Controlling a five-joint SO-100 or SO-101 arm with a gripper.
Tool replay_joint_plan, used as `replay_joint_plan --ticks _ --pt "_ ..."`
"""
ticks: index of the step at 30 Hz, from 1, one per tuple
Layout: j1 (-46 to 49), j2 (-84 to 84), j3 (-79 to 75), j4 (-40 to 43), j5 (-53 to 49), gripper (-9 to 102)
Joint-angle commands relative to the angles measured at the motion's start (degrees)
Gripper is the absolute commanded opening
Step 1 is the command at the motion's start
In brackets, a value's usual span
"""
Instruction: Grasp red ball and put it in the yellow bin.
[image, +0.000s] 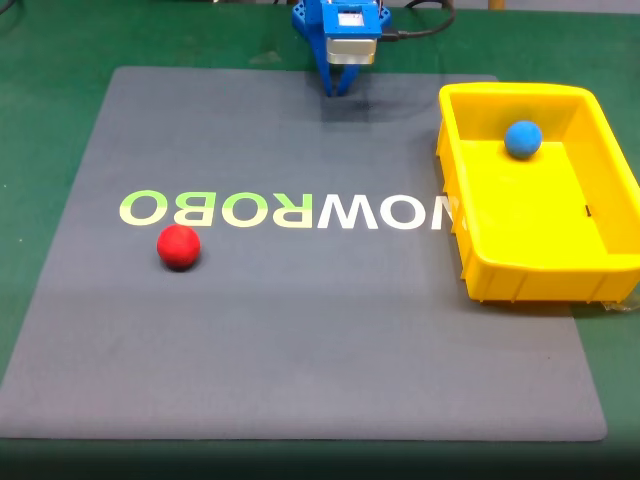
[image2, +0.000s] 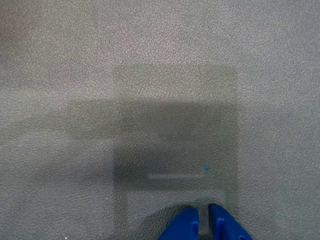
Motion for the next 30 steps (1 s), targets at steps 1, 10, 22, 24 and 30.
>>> replay_joint_plan --ticks 1,10,22,24,30 --pt "0.7 0.79 1.85 0.0 0.53 1" --pt "4.92 0.62 0.44 -3.08 -2.29 42" --pt "18.02 -10.55 -20.57 -17.31 -9.05 44" --pt "20.13 -18.81 -24.61 -23.91 -10.2 44" --pt "24.08 -42.98 -35.86 -38.94 -10.9 44"
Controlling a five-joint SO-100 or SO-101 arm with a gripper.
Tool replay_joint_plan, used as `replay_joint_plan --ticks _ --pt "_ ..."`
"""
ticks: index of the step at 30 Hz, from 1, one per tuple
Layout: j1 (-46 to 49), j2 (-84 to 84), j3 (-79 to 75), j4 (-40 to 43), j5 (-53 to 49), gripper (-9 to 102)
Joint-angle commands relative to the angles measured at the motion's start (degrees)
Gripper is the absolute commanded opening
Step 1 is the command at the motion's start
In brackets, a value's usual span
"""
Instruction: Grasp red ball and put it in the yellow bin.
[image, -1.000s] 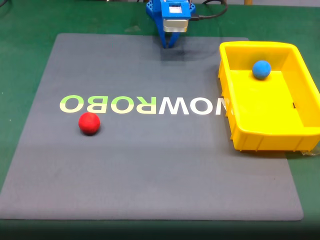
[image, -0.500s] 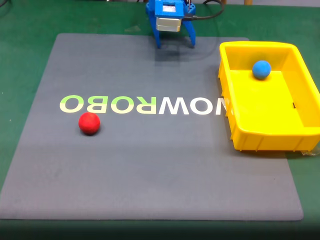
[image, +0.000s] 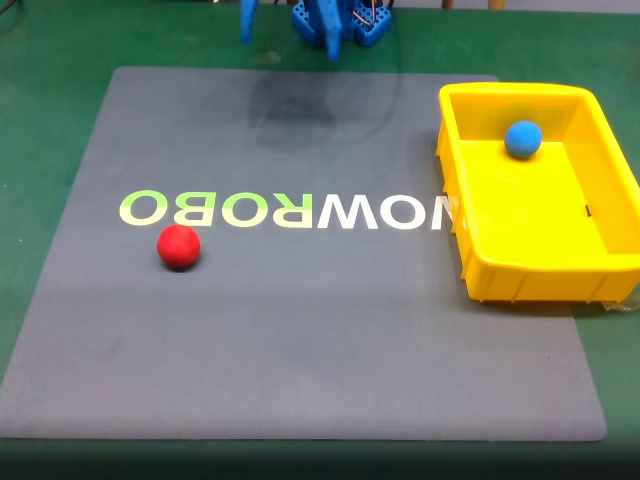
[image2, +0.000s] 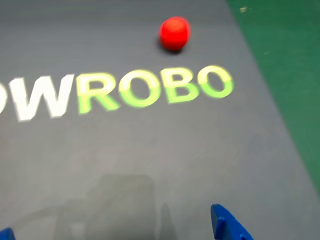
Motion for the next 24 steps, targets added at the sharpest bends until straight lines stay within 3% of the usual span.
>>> replay_joint_plan --ticks 1,17,24 --pt "2.46 -13.36 -8.61 -8.09 -0.18 44" --pt "6.33 -60.56 -30.41 -32.52 3.6 43" --pt "5.45 -71.1 -39.11 -36.12 5.19 43"
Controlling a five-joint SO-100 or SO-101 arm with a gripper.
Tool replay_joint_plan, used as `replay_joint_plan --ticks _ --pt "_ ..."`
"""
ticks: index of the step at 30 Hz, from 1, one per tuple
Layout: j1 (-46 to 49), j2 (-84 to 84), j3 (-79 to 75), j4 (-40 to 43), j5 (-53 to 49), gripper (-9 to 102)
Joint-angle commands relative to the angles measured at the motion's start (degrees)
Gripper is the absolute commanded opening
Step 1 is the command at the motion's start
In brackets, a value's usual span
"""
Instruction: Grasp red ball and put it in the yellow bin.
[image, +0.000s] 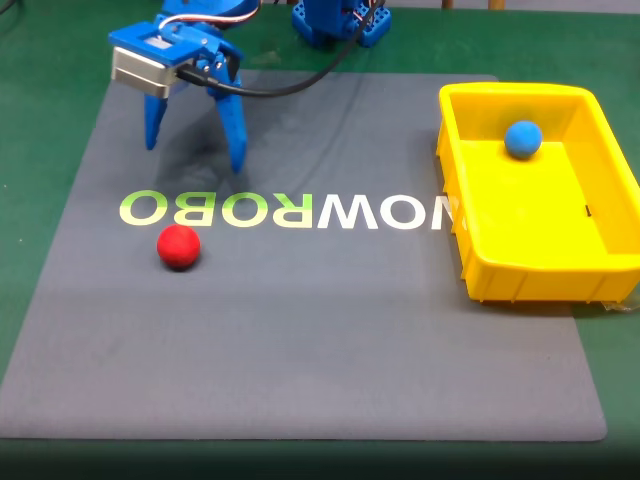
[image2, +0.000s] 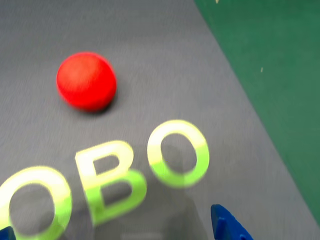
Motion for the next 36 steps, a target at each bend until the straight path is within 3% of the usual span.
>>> replay_joint_plan --ticks 1,19,36 --pt "0.0 -2.72 -7.56 -2.64 1.58 43" --pt "-3.25 -20.39 -26.81 -5.54 5.1 43" --pt "-5.54 -28.83 -33.4 -7.73 5.45 43"
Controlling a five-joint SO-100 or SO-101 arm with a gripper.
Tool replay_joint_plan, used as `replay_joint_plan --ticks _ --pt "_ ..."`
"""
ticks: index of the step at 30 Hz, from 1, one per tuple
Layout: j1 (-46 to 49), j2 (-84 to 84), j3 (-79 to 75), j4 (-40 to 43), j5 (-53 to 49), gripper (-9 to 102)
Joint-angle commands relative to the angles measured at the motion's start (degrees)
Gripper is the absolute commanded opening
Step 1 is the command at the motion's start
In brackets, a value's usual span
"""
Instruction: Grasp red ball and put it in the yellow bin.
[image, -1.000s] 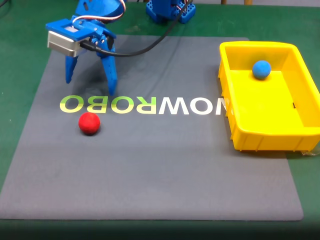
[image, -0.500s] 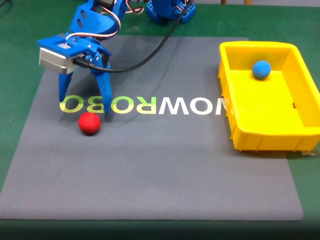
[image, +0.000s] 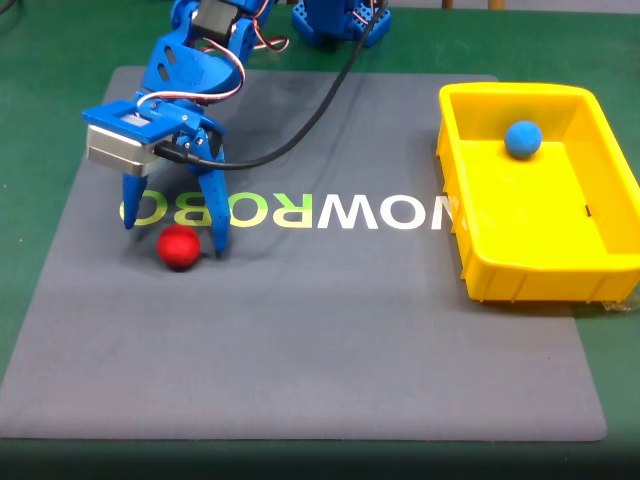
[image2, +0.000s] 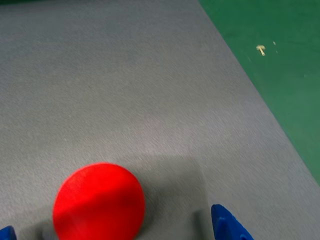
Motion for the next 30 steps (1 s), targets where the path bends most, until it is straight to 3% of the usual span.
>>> replay_joint_plan --ticks 1,11,17,19,23,30 --pt "-0.88 0.26 -5.01 -1.85 0.97 43" --pt "-1.67 -3.87 -8.88 -2.37 1.23 42" --pt "-2.11 -4.83 -9.49 -2.37 0.88 35" --pt "-2.11 -4.92 -9.49 -2.37 0.88 27" --pt "-2.2 -5.01 -9.49 -2.37 1.23 0" --pt "-2.29 -4.66 -9.14 -2.37 1.05 0"
